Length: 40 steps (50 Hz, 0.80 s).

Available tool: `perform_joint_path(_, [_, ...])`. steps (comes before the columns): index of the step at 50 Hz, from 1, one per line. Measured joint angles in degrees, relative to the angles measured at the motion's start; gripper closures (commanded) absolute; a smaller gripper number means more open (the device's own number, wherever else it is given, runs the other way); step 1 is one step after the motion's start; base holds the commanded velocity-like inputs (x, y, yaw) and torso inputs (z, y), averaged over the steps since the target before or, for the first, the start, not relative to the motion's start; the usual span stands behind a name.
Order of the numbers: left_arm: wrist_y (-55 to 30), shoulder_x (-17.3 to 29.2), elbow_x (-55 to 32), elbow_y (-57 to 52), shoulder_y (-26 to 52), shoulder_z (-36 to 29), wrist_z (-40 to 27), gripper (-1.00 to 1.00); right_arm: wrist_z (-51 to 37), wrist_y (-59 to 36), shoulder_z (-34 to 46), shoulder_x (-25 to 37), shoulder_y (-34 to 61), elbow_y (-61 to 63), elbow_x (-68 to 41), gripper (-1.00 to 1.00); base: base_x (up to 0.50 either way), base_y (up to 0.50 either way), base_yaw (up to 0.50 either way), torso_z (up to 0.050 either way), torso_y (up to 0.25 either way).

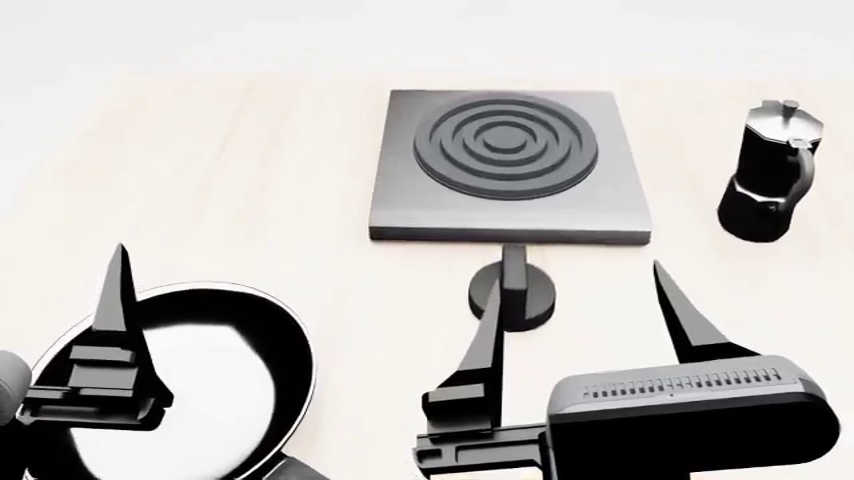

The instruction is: Turn on the stove.

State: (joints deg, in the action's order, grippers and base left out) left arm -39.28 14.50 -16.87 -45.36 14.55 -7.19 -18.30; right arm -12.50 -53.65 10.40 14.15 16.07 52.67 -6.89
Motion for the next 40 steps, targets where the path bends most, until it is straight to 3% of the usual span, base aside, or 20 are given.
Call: perform_joint_path(40, [0.2,0.84,-0.93,-0.16,0.17,-0.62,-1.1,-1.0,-0.91,0.06,0.17,0.6,0.13,0.32,-1.08,-1.0,0.19,0.0,0.0,0.0,0.0])
